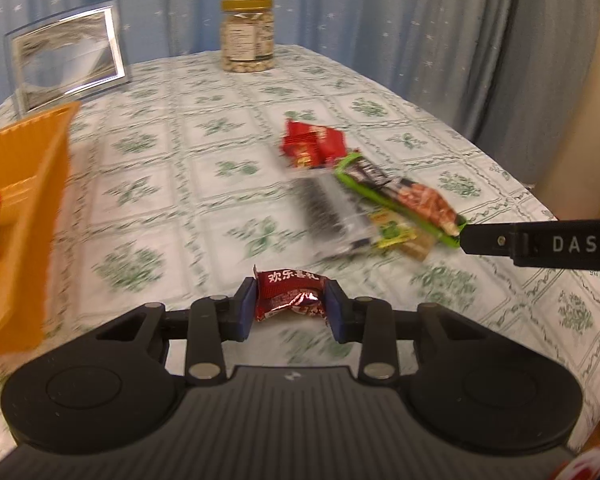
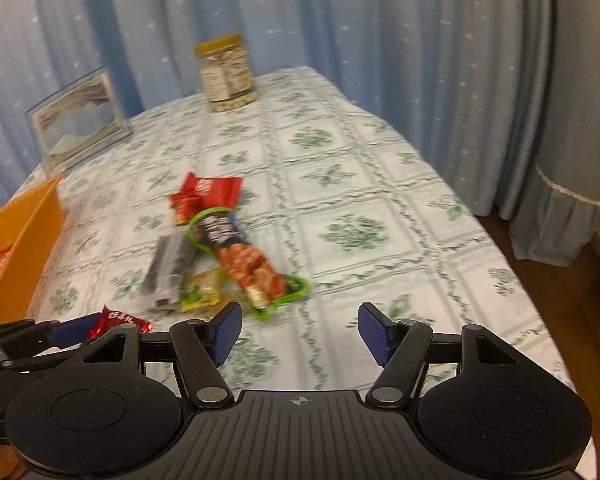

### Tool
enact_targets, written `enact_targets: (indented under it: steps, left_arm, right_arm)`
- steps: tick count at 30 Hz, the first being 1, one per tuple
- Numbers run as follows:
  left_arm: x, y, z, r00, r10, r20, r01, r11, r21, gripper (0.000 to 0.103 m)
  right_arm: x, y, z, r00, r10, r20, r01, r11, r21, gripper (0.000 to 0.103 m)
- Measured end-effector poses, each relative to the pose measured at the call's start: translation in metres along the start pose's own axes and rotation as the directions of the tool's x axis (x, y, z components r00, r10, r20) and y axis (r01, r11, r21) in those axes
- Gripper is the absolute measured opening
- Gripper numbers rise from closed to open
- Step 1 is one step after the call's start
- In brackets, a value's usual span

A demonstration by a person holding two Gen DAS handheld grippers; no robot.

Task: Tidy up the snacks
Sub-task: 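Grasp a red printed candy with the left tool while the right tool grasps a brown square sweet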

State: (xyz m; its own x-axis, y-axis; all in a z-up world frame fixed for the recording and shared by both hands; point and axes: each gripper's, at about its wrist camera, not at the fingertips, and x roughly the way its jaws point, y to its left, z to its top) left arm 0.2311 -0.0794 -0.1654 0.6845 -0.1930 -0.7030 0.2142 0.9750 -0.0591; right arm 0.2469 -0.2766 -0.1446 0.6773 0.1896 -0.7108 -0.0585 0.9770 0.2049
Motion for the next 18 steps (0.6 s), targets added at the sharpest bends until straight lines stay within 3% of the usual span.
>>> enact_targets:
  steps: [4,7,11,18]
  left_arm:
    - [-0.012,0.015,-0.006,1.0,0.021,-0.003,-0.021,0.999,-0.037,0.033]
    - [-0.019,0.023,-0.009,1.0,0.029,0.003,-0.029,0.998,-0.061,0.033]
    - [-0.025,0.032,-0.009,0.999,0.032,0.01,-0.031,0.995,-0.09,0.033]
    - [-0.03,0.035,-0.008,1.0,0.027,0.015,-0.025,0.993,-0.112,0.033]
  right_arm:
    - [0.004,0.017,-0.003,0.999,0.053,-0.005,-0.053,0.997,-0.058,0.065]
    - [0.011,0.028,-0.005,0.995,0.092,-0.025,-0.094,0.991,-0.094,0.048]
    - [0.026,0.035,-0.006,0.995,0.086,-0.058,-0.091,0.99,-0.109,0.048]
    - [0.04,0.044,0.0,0.997,0.074,-0.032,-0.077,0.991,-0.105,0.048]
